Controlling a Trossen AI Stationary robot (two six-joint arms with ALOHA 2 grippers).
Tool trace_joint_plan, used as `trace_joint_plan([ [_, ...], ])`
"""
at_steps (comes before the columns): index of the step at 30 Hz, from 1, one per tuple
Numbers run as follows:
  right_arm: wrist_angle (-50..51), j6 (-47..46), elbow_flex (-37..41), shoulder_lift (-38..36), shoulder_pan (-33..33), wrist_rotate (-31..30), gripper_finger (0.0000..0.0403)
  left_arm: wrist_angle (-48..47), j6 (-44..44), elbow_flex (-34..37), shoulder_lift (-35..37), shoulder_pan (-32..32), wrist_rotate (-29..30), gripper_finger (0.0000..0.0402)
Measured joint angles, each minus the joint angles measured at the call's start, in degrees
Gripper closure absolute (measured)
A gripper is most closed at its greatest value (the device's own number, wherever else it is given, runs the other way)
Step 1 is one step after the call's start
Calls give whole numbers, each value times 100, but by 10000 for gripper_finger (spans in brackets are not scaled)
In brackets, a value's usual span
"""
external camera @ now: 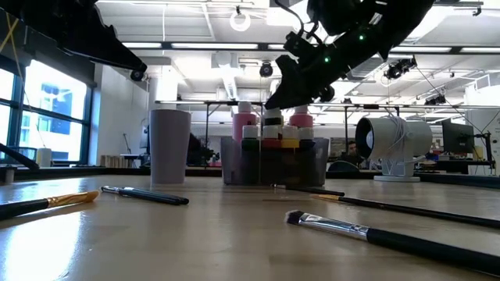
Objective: Pick & Place Paint Supplies
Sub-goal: Put the small white paint bottle into the gray bin
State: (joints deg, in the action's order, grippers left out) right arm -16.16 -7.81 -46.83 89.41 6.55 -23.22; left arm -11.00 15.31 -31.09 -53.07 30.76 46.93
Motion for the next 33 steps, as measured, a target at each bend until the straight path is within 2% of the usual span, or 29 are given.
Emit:
trace_joint_plan([
  [18, 275, -243, 0, 0, 2, 236, 291, 11, 3, 0, -1, 0, 1, 190],
  [33, 205, -221, -2, 374, 0, 237, 285, 3, 20, 0, 0, 0, -1, 190],
])
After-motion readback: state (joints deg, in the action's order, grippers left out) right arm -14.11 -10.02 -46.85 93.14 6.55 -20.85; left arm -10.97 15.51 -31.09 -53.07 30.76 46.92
